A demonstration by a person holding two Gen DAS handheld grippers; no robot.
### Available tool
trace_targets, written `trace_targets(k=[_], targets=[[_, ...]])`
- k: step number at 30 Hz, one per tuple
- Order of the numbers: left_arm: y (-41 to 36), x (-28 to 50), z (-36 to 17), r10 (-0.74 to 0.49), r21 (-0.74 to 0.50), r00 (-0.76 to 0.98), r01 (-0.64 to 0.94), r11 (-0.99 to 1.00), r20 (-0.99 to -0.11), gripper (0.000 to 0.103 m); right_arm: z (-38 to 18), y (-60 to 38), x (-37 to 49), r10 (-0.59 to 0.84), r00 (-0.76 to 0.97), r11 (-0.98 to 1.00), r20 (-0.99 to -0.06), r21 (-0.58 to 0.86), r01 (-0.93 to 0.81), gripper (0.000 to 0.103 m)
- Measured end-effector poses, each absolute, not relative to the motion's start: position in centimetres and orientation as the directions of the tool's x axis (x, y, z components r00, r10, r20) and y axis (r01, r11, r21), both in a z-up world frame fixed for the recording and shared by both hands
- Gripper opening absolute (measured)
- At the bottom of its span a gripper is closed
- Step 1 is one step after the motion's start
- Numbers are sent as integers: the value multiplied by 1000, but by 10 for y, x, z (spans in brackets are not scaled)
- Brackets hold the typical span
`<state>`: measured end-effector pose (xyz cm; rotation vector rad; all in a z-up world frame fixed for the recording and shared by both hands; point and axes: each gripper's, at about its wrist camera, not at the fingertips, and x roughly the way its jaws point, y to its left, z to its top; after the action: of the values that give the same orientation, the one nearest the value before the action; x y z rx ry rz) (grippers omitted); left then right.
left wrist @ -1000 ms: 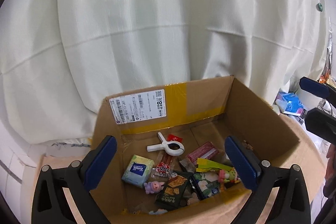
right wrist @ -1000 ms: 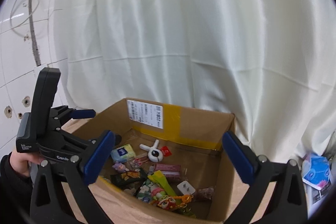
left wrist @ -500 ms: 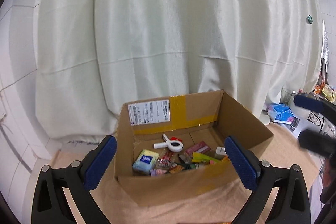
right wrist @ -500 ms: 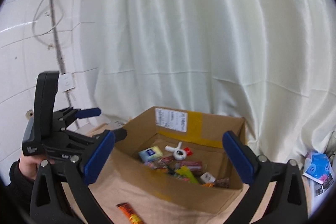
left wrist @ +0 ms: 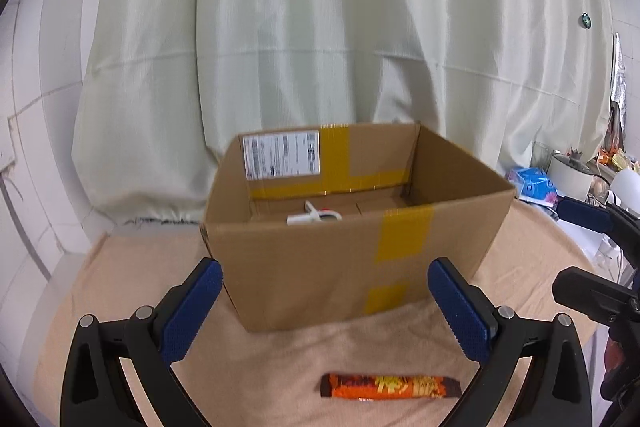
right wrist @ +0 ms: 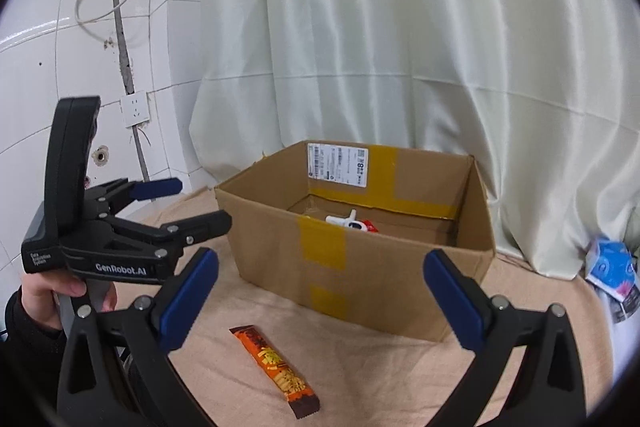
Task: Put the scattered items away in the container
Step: 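Withdraw both tools and move the right tool toward the orange sausage snack, then grasp the orange sausage snack with the right tool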
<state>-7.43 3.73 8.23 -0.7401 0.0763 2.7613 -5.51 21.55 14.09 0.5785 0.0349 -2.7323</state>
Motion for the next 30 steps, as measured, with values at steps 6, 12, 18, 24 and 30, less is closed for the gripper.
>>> trace_targets(k=[6,12,18,24,30], targets=[[34,-62,50,243,-29,-842,-261,-965,-482,103,108,209,-47,-334,-843,-933,-422,22,359,103],[24,-60,12,242,-58,-821,-248,-967,-517,103,72,193,-46,-356,-803,-913,-477,-4,407,103],[8,-65,-22,179,-56,-833,-176,-983,-523,103,29,174,-58,-378,-737,-885,-560,-14,465,103],[-9,-77,-40,161,-77,-821,-143,-987,-548,103,-1,160,-73,-371,-684,-864,-628,-35,501,103],[-14,-79,-45,166,-77,-815,-149,-986,-556,103,-8,149,-76,-386,-663,-842,-642,-49,537,100]])
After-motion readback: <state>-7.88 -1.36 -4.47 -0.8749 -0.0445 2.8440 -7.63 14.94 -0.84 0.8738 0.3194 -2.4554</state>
